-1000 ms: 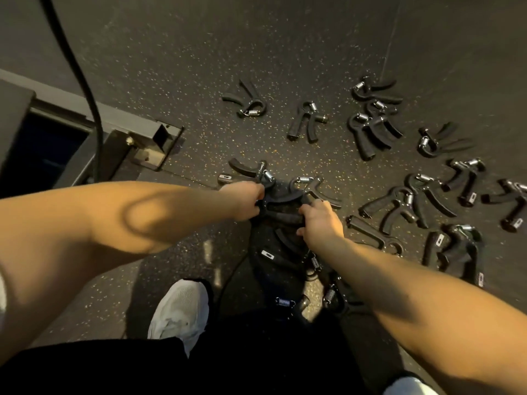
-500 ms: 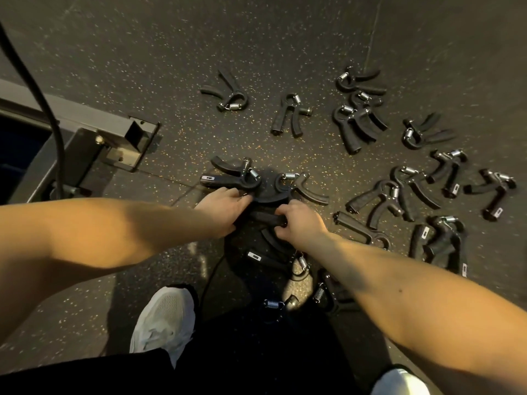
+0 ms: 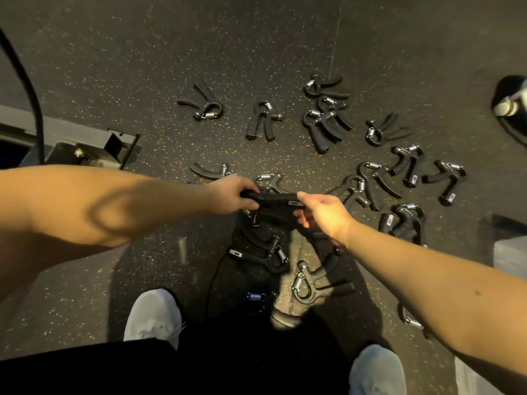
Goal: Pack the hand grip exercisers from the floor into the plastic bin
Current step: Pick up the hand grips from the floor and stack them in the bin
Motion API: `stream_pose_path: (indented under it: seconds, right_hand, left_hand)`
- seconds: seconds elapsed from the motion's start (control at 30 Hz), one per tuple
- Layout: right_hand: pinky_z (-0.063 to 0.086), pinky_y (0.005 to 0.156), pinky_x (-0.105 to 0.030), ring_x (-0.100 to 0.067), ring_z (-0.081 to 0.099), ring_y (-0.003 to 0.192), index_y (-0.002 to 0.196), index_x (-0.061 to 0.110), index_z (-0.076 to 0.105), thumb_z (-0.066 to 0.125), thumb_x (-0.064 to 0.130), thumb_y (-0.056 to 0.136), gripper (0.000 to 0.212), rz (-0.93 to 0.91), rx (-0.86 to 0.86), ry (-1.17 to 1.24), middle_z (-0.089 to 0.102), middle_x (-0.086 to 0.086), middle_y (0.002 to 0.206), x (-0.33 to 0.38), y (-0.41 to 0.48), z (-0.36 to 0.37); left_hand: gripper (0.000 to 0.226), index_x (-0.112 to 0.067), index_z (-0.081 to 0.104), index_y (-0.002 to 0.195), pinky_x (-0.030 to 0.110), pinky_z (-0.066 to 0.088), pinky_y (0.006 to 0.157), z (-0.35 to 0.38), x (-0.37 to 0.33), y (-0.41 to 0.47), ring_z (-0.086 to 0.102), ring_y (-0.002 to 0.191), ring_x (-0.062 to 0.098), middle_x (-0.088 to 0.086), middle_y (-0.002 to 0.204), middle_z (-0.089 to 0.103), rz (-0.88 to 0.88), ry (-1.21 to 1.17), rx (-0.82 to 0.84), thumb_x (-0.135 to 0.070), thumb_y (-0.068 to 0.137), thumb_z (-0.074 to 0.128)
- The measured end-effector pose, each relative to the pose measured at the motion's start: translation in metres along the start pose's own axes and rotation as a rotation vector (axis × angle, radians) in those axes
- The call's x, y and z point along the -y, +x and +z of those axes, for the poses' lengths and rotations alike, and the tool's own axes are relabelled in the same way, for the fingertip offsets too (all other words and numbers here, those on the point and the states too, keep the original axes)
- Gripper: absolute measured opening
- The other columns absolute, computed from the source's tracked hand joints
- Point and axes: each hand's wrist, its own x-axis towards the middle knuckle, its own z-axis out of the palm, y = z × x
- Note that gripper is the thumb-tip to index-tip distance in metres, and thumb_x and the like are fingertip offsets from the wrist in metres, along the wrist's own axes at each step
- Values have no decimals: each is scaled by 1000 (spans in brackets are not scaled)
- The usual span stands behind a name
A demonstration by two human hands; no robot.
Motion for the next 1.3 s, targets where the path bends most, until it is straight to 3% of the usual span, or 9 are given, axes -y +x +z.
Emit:
stream_pose_path:
  seconds: [0.2, 0.37, 0.57, 0.8, 0.9, 0.97, 1.07, 1.17, 1.3]
  right_hand:
    - [46, 54, -29, -20, 55, 53, 91, 5, 63, 56, 42, 100, 38, 62, -208, 181, 70, -13, 74, -11, -20, -71]
    - [42, 45, -27, -22, 54, 52, 93, 1, 61, 53, 36, 103, 37, 85, -291, 272, 65, -16, 72, -25, -45, -119]
    - [44, 45, -26, -22, 54, 54, 101, 2, 62, 48, 36, 105, 38, 164, -423, 355, 64, -14, 73, -59, -76, -171]
    - [44, 43, -25, -23, 56, 53, 104, 3, 57, 44, 35, 107, 35, 299, -574, 472, 65, -14, 73, -103, -128, -233]
    - [51, 49, -29, -27, 61, 57, 109, 2, 59, 45, 39, 105, 39, 358, -601, 437, 67, -17, 76, -121, -153, -262]
    - [58, 59, -36, -31, 66, 66, 105, 0, 64, 49, 40, 102, 42, 360, -711, 257, 71, -18, 81, -134, -168, -283]
    - [53, 74, -35, -28, 65, 88, 100, 14, 68, 54, 32, 100, 24, 265, -902, -400, 69, -10, 96, -147, -199, -312]
    - [49, 99, -42, -26, 54, 114, 123, 18, 61, 63, 28, 96, 29, 135, -1060, -832, 58, -7, 124, -153, -216, -333]
    - [43, 107, -46, -32, 48, 126, 139, 15, 46, 75, 34, 86, 63, 397, -965, -830, 52, -10, 137, -168, -198, -362]
  left_hand:
    - [11, -25, 69, 97, 13, 47, 61, 15, -76, 30, 66, 75, 0, -9, 86, 71, 55, -271, -121, -34, 90, 72]
    - [22, -10, 64, 113, 31, 62, 71, 47, -129, 67, 69, 81, 16, 12, 98, 71, 24, -618, -58, -23, 95, 67]
    - [21, -3, 62, 109, 24, 55, 55, 91, -200, 105, 68, 65, 13, 17, 96, 73, 19, -566, 79, -21, 99, 60]
    - [23, -7, 70, 103, 23, 55, 61, 157, -279, 127, 72, 74, 17, 6, 88, 78, 118, -485, 221, -27, 92, 69]
    - [33, -12, 74, 98, 34, 58, 79, 184, -313, 129, 75, 82, 22, 4, 88, 78, 170, -421, 253, -41, 84, 75]
    - [30, -11, 75, 96, 36, 54, 80, 202, -333, 128, 72, 79, 24, 5, 87, 78, 210, -417, 269, -40, 88, 72]
    - [25, -11, 74, 99, 36, 55, 79, 224, -358, 128, 71, 79, 21, 3, 87, 78, 237, -473, 284, -34, 93, 68]
    - [21, -13, 72, 94, 24, 53, 64, 236, -371, 131, 70, 69, 11, -3, 78, 77, 241, -485, 253, -34, 94, 67]
    - [31, -12, 71, 99, 27, 50, 57, 238, -373, 141, 68, 73, 20, 4, 84, 76, 193, -467, 199, -42, 91, 69]
